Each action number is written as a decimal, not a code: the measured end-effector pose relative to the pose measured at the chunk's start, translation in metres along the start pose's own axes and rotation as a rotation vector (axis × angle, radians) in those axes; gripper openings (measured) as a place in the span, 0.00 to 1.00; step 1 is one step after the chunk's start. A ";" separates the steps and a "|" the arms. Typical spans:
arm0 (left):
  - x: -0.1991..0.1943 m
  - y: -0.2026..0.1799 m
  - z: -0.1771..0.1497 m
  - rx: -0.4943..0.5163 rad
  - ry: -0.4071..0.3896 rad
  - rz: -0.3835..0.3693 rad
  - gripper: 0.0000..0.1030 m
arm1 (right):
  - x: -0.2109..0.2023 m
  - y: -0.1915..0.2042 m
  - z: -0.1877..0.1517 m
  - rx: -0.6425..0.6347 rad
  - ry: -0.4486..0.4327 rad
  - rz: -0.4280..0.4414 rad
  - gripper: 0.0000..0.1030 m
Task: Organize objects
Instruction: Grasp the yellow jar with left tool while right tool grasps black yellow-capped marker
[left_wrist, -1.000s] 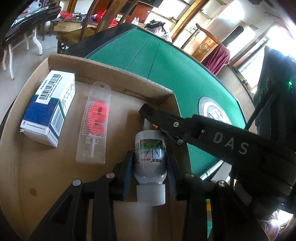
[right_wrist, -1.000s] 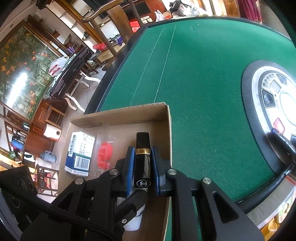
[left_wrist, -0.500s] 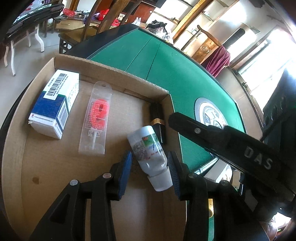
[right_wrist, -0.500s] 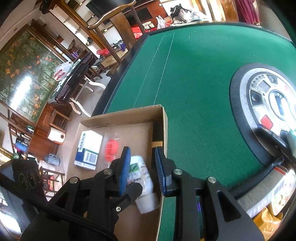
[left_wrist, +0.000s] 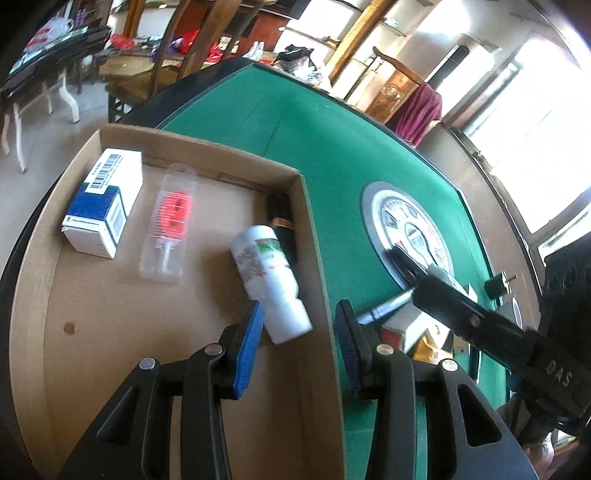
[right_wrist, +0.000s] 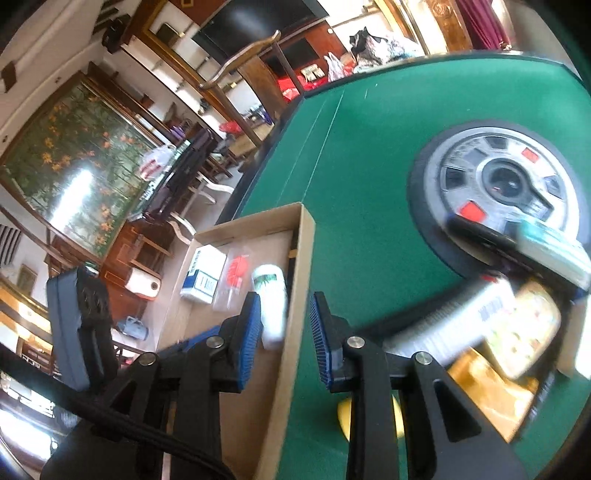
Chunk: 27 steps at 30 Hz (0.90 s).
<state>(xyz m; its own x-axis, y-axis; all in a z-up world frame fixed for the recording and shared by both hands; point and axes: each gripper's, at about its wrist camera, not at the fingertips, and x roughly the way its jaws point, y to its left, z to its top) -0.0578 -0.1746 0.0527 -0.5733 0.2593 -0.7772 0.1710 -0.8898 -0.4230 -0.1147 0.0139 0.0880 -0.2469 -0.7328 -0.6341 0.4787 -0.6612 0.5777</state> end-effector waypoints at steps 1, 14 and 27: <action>0.000 -0.005 -0.001 0.013 0.000 0.001 0.35 | -0.008 -0.005 -0.006 0.007 -0.013 0.010 0.29; 0.009 -0.094 -0.043 0.312 0.033 0.020 0.35 | -0.094 -0.069 -0.053 0.057 -0.154 -0.009 0.33; 0.034 -0.126 -0.075 0.430 0.037 0.101 0.35 | -0.164 -0.141 -0.067 0.177 -0.284 -0.138 0.34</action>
<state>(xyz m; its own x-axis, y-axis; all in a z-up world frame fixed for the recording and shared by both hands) -0.0388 -0.0255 0.0448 -0.5404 0.1689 -0.8243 -0.1286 -0.9847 -0.1175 -0.0854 0.2380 0.0756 -0.5351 -0.6337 -0.5586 0.2775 -0.7564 0.5923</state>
